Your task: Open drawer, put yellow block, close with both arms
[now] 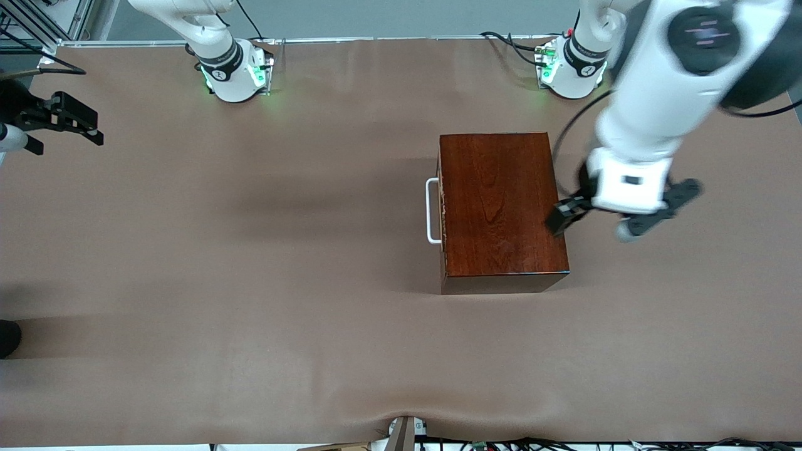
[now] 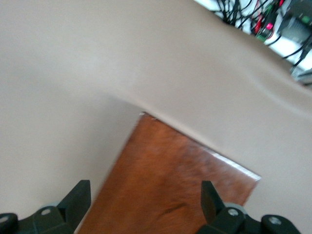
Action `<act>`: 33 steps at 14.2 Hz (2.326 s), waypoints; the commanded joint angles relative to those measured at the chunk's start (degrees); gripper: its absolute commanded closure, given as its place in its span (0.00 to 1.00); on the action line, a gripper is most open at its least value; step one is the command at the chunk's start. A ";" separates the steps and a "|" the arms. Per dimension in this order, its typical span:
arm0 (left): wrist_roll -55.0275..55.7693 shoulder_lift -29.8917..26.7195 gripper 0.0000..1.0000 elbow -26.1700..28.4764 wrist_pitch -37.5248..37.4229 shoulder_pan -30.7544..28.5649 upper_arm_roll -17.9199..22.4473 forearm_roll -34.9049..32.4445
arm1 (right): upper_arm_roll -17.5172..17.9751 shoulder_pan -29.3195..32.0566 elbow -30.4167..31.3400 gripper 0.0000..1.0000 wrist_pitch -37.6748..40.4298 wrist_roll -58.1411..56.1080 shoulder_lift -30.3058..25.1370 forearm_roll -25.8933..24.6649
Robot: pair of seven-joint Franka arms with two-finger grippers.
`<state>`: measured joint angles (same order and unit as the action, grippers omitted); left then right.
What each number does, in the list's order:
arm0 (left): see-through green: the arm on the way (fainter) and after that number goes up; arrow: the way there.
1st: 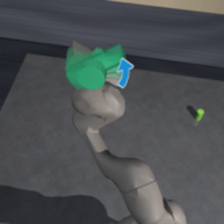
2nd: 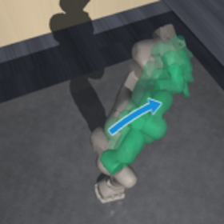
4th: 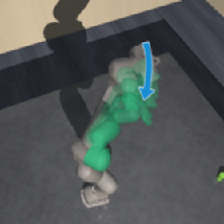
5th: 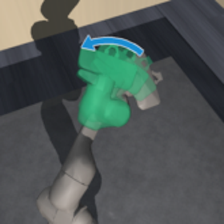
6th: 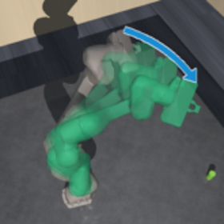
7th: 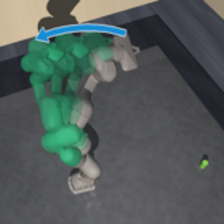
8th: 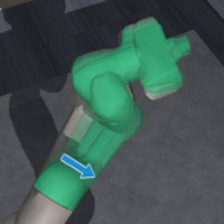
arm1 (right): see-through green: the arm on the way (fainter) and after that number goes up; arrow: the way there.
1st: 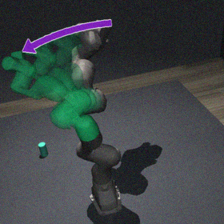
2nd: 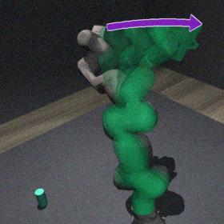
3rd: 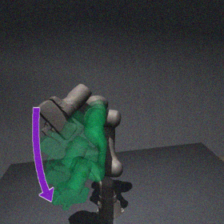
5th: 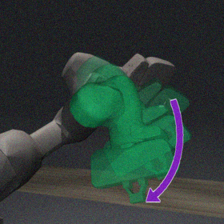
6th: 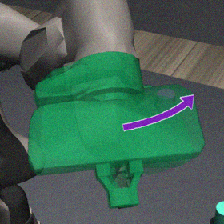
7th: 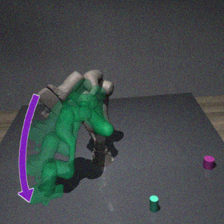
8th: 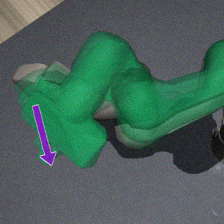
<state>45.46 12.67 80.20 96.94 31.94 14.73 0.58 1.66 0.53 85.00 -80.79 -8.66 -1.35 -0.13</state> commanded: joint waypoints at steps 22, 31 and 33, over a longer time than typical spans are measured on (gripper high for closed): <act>-40.28 -23.47 0.00 15.60 -16.35 -36.52 -25.72 -1.72 | 0.89 1.93 -0.10 0.00 0.28 0.92 -0.06 -0.48; -41.16 -22.43 0.00 11.21 -16.52 -36.60 -24.04 0.04 | 0.89 1.67 -0.10 0.00 0.28 0.92 -0.06 -0.39; -41.16 -21.02 0.00 10.33 -16.52 -36.60 -24.04 0.12 | 0.89 1.67 -0.10 0.00 0.37 0.92 -0.06 -0.39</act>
<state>5.58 -10.35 92.69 80.55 -3.81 -9.02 -0.30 1.97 1.78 85.03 -80.77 -8.45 -1.22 -0.14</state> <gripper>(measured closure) 0.000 0.000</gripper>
